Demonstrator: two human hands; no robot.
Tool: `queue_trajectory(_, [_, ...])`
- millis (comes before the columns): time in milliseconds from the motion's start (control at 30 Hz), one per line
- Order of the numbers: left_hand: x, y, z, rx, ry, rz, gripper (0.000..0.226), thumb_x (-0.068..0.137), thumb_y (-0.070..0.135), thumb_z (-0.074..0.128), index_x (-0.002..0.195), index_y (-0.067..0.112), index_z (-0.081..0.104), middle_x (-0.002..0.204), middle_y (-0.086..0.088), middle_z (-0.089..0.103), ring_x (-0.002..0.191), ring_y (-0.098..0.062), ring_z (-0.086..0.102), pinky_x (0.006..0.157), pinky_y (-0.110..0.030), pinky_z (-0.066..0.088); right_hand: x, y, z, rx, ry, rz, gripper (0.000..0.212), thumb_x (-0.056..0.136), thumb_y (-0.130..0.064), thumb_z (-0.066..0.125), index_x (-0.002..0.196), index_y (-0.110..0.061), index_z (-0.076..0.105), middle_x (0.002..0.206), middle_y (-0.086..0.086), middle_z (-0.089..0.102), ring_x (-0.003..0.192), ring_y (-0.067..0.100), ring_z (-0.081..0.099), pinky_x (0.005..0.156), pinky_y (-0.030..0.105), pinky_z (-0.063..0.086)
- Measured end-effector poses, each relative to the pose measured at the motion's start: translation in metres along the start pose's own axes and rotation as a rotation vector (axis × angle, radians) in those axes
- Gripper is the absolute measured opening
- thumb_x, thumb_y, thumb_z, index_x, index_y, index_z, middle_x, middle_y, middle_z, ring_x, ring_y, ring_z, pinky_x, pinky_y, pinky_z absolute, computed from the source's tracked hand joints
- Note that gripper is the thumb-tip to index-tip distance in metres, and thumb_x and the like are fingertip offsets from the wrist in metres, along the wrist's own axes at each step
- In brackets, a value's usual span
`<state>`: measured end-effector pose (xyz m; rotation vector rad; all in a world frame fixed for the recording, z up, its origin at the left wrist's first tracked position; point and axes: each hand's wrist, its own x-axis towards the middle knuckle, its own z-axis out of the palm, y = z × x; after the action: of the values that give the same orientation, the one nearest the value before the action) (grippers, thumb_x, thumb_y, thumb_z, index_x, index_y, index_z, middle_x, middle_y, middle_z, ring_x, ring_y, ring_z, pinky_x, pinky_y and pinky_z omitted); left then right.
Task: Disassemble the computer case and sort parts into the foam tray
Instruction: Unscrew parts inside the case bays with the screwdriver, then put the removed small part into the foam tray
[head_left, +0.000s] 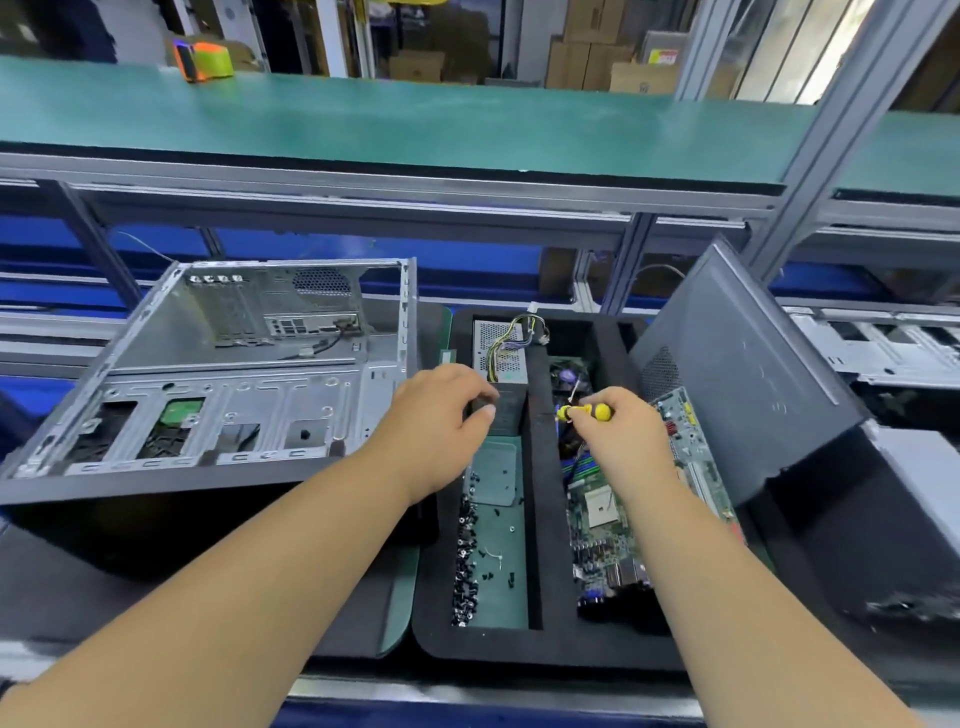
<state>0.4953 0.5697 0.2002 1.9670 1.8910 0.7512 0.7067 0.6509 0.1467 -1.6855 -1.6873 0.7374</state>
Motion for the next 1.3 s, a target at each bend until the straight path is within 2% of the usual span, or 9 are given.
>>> queue_trajectory(67, [0.001, 0.0, 0.003, -0.003, 0.007, -0.001, 0.022, 0.096, 0.03, 0.051, 0.115, 0.032, 0.064, 0.126, 0.014, 0.055, 0.119, -0.013, 0.045, 0.108, -0.042, 0.036, -0.003, 0.011, 0.006, -0.114, 0.023, 0.016, 0.011, 0.087, -0.029, 0.066, 0.087, -0.023, 0.057, 0.075, -0.003, 0.061, 0.068, 0.019, 0.057, 0.051, 0.03, 0.036])
queue_trajectory(167, [0.004, -0.001, 0.008, -0.015, 0.026, -0.006, 0.022, 0.096, 0.029, 0.053, 0.114, 0.033, 0.064, 0.128, 0.015, 0.054, 0.122, -0.012, 0.044, 0.11, -0.04, 0.033, -0.01, 0.025, 0.02, -0.228, 0.006, 0.032, 0.017, 0.086, -0.028, 0.064, 0.088, -0.018, 0.051, 0.073, 0.001, 0.06, 0.063, 0.019, 0.055, 0.048, 0.03, 0.03])
queue_trajectory(300, [0.007, -0.001, 0.011, -0.023, 0.048, 0.007, 0.022, 0.094, 0.028, 0.055, 0.113, 0.033, 0.065, 0.127, 0.016, 0.055, 0.123, -0.009, 0.044, 0.11, -0.039, 0.034, -0.021, 0.04, 0.041, -0.403, -0.115, 0.086, 0.023, 0.088, -0.027, 0.062, 0.094, -0.014, 0.044, 0.073, 0.002, 0.055, 0.068, 0.025, 0.056, 0.052, 0.032, 0.036])
queue_trajectory(433, [0.008, 0.0, 0.013, -0.025, 0.049, 0.025, 0.021, 0.093, 0.027, 0.056, 0.111, 0.032, 0.065, 0.125, 0.016, 0.056, 0.122, -0.01, 0.046, 0.109, -0.041, 0.036, -0.03, 0.05, 0.056, -0.556, -0.276, 0.078, 0.041, 0.089, -0.034, 0.065, 0.1, -0.016, 0.03, 0.072, -0.003, 0.046, 0.071, 0.026, 0.055, 0.057, 0.032, 0.039])
queue_trajectory(700, [0.008, 0.002, 0.007, -0.007, 0.038, 0.035, 0.022, 0.094, 0.027, 0.056, 0.112, 0.034, 0.065, 0.128, 0.017, 0.054, 0.125, -0.01, 0.043, 0.111, -0.04, 0.033, -0.026, 0.055, 0.058, -0.581, -0.403, 0.034, 0.04, 0.087, -0.039, 0.068, 0.1, -0.017, 0.037, 0.087, -0.001, 0.054, 0.083, 0.025, 0.059, 0.066, 0.034, 0.046])
queue_trajectory(933, [0.007, 0.001, 0.001, -0.009, 0.041, 0.046, 0.022, 0.093, 0.026, 0.057, 0.112, 0.032, 0.066, 0.127, 0.016, 0.055, 0.126, -0.013, 0.044, 0.111, -0.043, 0.032, -0.023, 0.056, 0.054, -0.527, -0.46, 0.067, 0.045, 0.086, -0.048, 0.067, 0.104, -0.016, 0.041, 0.085, -0.002, 0.052, 0.082, 0.024, 0.057, 0.067, 0.034, 0.048])
queue_trajectory(1067, [0.006, -0.002, -0.004, -0.026, 0.055, 0.044, 0.022, 0.093, 0.023, 0.057, 0.111, 0.03, 0.066, 0.126, 0.015, 0.055, 0.124, -0.013, 0.046, 0.11, -0.043, 0.033, -0.019, 0.051, 0.046, -0.55, -0.439, 0.077, 0.053, 0.088, -0.058, 0.06, 0.113, -0.014, 0.044, 0.086, -0.003, 0.052, 0.082, 0.022, 0.054, 0.061, 0.033, 0.042])
queue_trajectory(1167, [0.002, -0.007, -0.014, -0.039, 0.086, 0.036, 0.021, 0.093, 0.023, 0.058, 0.11, 0.031, 0.066, 0.123, 0.015, 0.056, 0.121, -0.012, 0.047, 0.109, -0.037, 0.034, -0.01, 0.033, 0.035, -0.556, -0.307, 0.029, 0.041, 0.094, -0.057, 0.051, 0.106, -0.018, 0.046, 0.086, -0.001, 0.058, 0.079, 0.024, 0.056, 0.065, 0.034, 0.044])
queue_trajectory(1300, [-0.006, -0.025, -0.038, -0.033, 0.113, 0.015, 0.022, 0.094, 0.022, 0.058, 0.113, 0.028, 0.066, 0.126, 0.013, 0.057, 0.124, -0.012, 0.046, 0.109, -0.033, 0.033, 0.003, -0.022, 0.027, -0.449, -0.159, -0.101, 0.018, 0.101, -0.039, 0.048, 0.098, -0.021, 0.05, 0.089, 0.004, 0.066, 0.077, 0.027, 0.058, 0.065, 0.036, 0.044])
